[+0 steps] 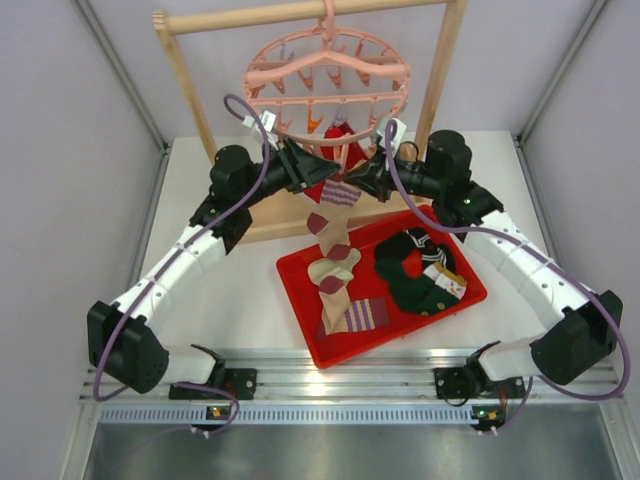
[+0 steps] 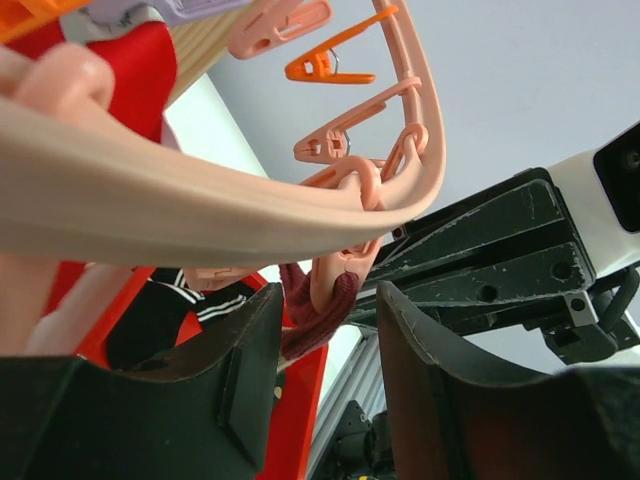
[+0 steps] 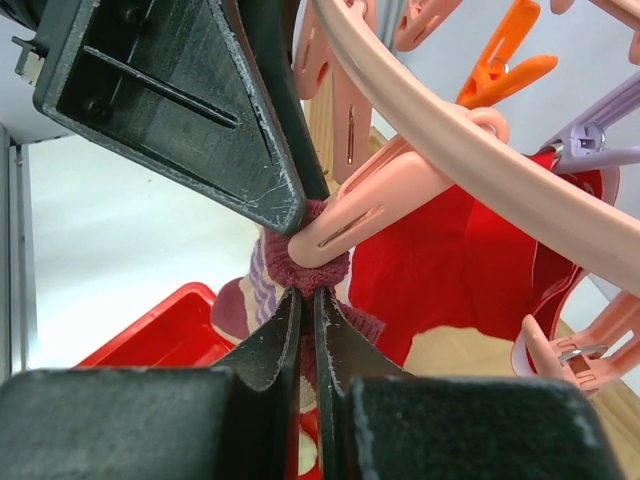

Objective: Clip the socks to the hanger
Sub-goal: Clamp the sock onto the hanger.

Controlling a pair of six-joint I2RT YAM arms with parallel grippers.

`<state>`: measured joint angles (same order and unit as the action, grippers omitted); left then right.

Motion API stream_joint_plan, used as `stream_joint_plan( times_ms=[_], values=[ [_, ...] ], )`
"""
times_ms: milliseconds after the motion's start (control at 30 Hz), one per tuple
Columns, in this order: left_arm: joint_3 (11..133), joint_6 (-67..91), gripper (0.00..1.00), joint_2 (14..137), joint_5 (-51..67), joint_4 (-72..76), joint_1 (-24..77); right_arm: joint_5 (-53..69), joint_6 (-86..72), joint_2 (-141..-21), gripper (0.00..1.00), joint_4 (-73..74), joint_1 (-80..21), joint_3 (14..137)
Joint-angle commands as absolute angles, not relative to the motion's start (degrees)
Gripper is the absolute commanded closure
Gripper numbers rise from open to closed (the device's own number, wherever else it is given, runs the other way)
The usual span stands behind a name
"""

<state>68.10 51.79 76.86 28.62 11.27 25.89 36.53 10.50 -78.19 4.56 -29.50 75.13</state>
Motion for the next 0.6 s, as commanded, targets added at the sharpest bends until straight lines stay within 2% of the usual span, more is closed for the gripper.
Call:
stream_joint_plan(
  times_ms=[0, 33, 67, 200, 267, 367, 567],
  values=[
    [68.2, 50.3, 0.53, 74.9, 26.5, 13.4, 25.1, 37.4, 9.3, -76.6, 1.0, 0.9, -29.7, 76.6],
    [68.3, 50.3, 0.53, 74.7, 26.1, 13.4, 25.0, 37.5, 9.2, -76.5, 1.0, 1.1, -29.8, 76.4],
    [68.4, 50.2, 0.54, 74.7, 26.3, 13.4, 24.9, 37.4, 9.1, -76.3, 0.96, 1.1, -29.8, 76.2],
    [68.4, 49.8, 0.54, 74.5, 26.3, 13.0, 24.1, 36.7, 7.8, -75.1, 0.67, 2.5, -29.8, 75.1],
    [68.5, 49.8, 0.6, 74.5, 26.2, 12.9, 23.2, 35.6, 7.4, -74.4, 0.52, 3.7, -29.5, 74.3],
    [69.0, 50.4, 0.65, 75.0, 26.5, 13.3, 21.5, 35.7, 6.2, -72.6, 0.47, 5.0, -26.9, 72.8],
    [70.0, 50.4, 0.69, 75.8, 27.9, 13.6, 19.2, 35.5, 3.6, -69.8, 0.46, 3.4, -21.4, 70.8]
  ],
)
